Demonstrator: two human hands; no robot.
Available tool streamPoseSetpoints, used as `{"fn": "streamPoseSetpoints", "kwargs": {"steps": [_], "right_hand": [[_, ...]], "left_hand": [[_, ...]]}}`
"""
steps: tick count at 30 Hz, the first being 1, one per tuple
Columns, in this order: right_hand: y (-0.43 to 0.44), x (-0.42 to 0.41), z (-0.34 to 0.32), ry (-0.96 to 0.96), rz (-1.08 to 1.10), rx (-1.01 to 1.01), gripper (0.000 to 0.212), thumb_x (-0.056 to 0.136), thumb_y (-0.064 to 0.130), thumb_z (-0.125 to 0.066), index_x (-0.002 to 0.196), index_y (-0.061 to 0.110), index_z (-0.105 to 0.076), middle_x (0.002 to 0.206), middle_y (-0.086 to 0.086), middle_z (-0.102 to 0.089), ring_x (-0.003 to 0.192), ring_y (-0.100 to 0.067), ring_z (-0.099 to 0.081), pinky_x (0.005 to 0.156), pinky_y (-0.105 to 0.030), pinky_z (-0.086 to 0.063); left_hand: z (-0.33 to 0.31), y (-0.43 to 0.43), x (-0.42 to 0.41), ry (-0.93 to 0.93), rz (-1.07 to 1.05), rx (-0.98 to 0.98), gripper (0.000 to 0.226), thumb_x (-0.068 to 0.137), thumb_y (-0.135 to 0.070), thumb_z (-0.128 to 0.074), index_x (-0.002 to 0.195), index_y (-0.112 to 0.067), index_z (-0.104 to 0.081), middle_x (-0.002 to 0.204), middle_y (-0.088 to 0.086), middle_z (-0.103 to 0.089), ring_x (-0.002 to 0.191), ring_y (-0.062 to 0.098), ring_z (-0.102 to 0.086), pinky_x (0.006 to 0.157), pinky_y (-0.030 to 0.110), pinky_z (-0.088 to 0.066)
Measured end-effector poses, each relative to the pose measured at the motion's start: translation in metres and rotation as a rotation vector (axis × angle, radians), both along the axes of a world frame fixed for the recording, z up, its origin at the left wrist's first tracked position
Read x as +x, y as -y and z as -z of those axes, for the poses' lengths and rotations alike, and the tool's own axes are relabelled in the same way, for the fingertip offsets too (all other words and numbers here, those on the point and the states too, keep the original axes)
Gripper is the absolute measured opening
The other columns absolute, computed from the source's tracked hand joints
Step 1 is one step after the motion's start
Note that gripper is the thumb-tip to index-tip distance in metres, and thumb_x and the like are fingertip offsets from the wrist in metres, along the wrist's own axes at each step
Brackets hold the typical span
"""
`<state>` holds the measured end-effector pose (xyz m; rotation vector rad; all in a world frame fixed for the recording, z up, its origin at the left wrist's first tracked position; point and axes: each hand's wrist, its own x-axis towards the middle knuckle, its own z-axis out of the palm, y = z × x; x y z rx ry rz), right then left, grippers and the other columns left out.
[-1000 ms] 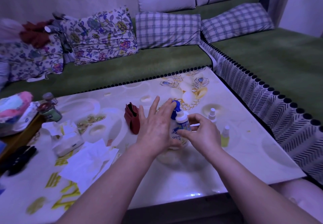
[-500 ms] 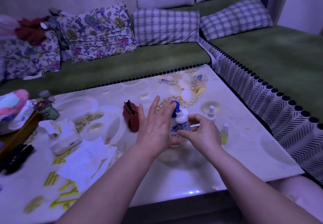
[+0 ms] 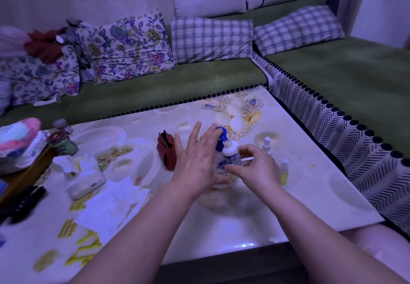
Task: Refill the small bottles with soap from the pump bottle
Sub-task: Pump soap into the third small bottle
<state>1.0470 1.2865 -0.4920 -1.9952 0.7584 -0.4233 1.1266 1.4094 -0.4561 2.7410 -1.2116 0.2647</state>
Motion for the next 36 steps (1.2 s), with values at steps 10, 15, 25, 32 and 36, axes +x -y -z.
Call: {"fn": "streamPoseSetpoints", "kwargs": {"steps": [10,15,25,32,36], "right_hand": [[0.004,-0.008,-0.009,0.139,0.011,0.062,0.034,0.061,0.031,-0.083,0.087,0.038,-0.061,0.082,0.023,-0.067,0.079,0.001,-0.065,0.080,-0.035,-0.054],[0.004,-0.011,-0.013,0.295,-0.036,0.114,0.038,0.065,0.015,-0.081,0.095,0.033,-0.065,0.091,0.023,-0.068,0.088,0.003,-0.064,0.083,-0.030,-0.052],[-0.017,-0.024,0.004,0.296,-0.174,0.092,0.039,0.065,0.009,-0.082,0.085,0.037,-0.061,0.087,0.021,-0.069,0.088,0.009,-0.062,0.069,-0.004,-0.039],[-0.051,-0.020,0.023,0.211,-0.269,0.049,0.044,0.065,0.008,-0.081,0.080,0.041,-0.058,0.084,0.026,-0.064,0.085,0.010,-0.059,0.074,-0.009,-0.042],[-0.067,-0.018,0.029,0.196,-0.331,0.007,0.043,0.066,0.008,-0.081,0.081,0.042,-0.058,0.082,0.031,-0.062,0.081,0.015,-0.057,0.073,-0.011,-0.043]], "left_hand": [[-0.004,0.000,-0.004,-0.006,-0.020,0.031,0.113,0.061,-0.064,-0.074,0.147,-0.033,-0.008,0.158,-0.012,0.006,0.145,0.015,0.014,0.113,0.059,0.002],[-0.008,-0.004,-0.008,-0.019,-0.033,0.042,0.125,0.064,-0.063,-0.073,0.149,-0.031,0.013,0.158,-0.011,0.014,0.145,0.015,0.013,0.113,0.058,0.000],[0.004,-0.040,-0.017,-0.141,-0.097,0.093,0.133,0.064,-0.052,-0.079,0.147,-0.026,0.020,0.157,-0.012,0.015,0.145,0.015,0.013,0.114,0.059,0.002],[0.031,-0.083,-0.013,-0.228,-0.233,0.214,0.091,0.092,-0.026,-0.057,0.150,-0.023,0.012,0.159,-0.007,0.008,0.146,0.018,0.007,0.113,0.061,-0.003],[0.041,-0.103,-0.008,-0.208,-0.296,0.232,0.073,0.094,-0.013,-0.047,0.151,-0.022,-0.002,0.158,-0.002,-0.010,0.144,0.019,-0.007,0.113,0.056,-0.008]]}}
